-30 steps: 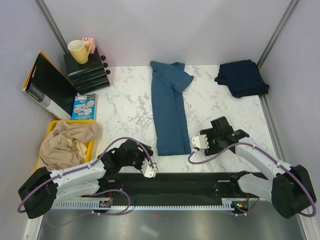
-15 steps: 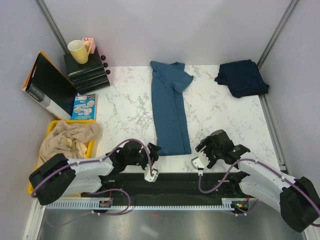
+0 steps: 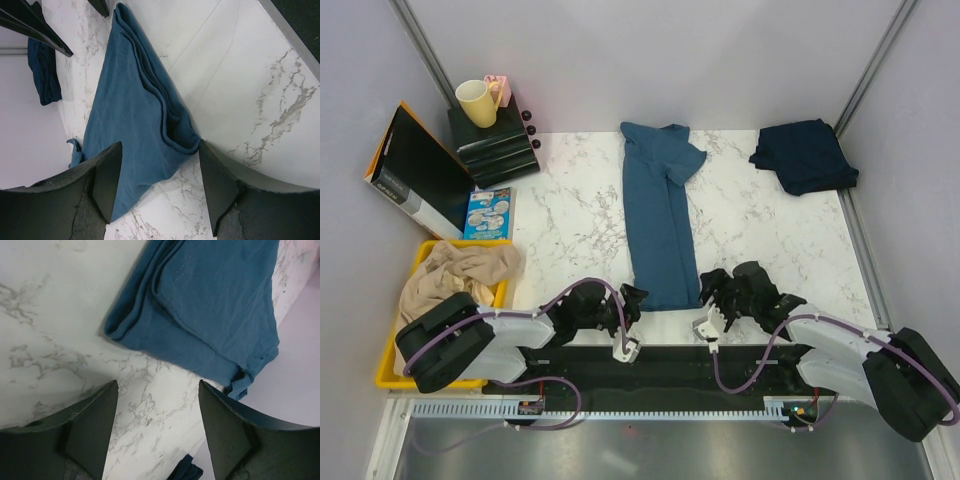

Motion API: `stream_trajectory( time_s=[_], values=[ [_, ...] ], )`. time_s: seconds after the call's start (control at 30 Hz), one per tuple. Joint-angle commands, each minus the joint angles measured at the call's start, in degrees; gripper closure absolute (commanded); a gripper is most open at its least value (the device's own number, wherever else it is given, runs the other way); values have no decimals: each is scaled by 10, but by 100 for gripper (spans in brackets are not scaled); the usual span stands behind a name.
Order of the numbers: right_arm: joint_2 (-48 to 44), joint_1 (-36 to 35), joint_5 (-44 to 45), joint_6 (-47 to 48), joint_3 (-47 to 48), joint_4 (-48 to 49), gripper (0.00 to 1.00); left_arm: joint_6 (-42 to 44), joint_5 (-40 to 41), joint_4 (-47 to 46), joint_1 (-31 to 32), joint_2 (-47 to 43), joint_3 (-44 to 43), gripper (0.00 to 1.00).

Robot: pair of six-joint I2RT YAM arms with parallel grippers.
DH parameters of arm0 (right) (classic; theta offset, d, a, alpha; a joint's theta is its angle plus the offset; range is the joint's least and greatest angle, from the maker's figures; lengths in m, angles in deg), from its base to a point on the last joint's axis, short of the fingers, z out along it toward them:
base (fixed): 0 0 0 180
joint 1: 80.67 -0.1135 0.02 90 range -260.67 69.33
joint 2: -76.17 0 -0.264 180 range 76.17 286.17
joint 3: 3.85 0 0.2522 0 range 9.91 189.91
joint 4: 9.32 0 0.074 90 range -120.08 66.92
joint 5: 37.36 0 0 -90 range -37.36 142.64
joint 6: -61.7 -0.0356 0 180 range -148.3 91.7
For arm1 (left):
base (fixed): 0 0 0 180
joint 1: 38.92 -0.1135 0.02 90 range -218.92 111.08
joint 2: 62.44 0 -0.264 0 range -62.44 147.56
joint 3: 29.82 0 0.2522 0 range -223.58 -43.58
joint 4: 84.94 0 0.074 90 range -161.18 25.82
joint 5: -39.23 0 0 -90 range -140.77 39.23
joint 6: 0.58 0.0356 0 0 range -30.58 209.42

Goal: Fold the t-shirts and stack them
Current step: Fold the tshirt

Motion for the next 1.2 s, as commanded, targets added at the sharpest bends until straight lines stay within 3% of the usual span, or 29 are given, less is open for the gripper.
stream_trajectory(
  time_s=[0.0,0.23,0.5,0.63,0.7,0.8,0.87,0.9,1.03,1.17],
  values=[
    [48,-18,-31,-30,-10,10,27,15,-11,-4,2,-4,16,30],
    [106,-44,-27,-55,7,36,30,7,-6,-3,4,-9,27,33],
    [111,-67,-22,-63,-2,45,35,1,0,-5,4,5,21,34],
    [121,-72,-20,-65,-3,47,60,-3,-8,-14,3,32,8,49],
    [128,-73,-16,-72,0,49,63,0,-9,-18,4,43,4,50],
    [146,-79,-8,-87,3,60,67,-2,-7,-30,4,62,-3,63],
    [153,-86,-1,-93,5,65,78,-5,-5,-35,4,71,-6,91],
    [154,-87,3,-97,5,66,83,-11,-1,-44,4,71,-6,98],
    [142,-99,21,-116,19,55,100,-26,14,-45,4,53,2,98],
    [106,-102,20,-166,75,-52,100,-48,38,-26,5,0,9,98]
  ],
)
